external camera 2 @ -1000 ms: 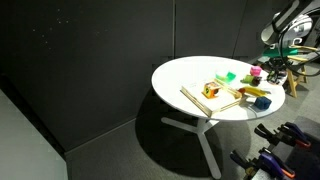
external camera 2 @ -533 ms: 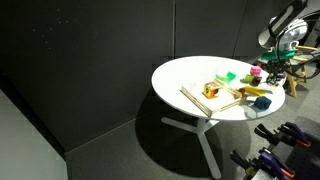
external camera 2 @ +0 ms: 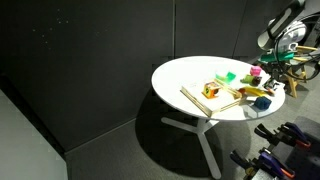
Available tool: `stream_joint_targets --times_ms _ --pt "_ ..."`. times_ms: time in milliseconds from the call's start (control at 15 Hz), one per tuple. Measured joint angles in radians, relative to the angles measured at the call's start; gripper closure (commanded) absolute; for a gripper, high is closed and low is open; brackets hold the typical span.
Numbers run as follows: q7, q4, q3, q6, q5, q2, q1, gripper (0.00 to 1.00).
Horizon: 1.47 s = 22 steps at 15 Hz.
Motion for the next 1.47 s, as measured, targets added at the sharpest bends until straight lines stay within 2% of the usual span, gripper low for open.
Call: stream_joint_targets --times_ms 267,333,1000,1467 --pt "0.000 0.000 0.000 0.000 0.000 0.000 0.003 0.05" --pt "0.000 0.000 0.000 0.000 0.000 0.000 0.005 0.01" --pt "-0.036 -0.018 0.030 0.009 0.000 -0.087 0.041 0.00" --pt "-0.216 -0.109 0.095 0.099 0.001 -0.197 0.048 0.00"
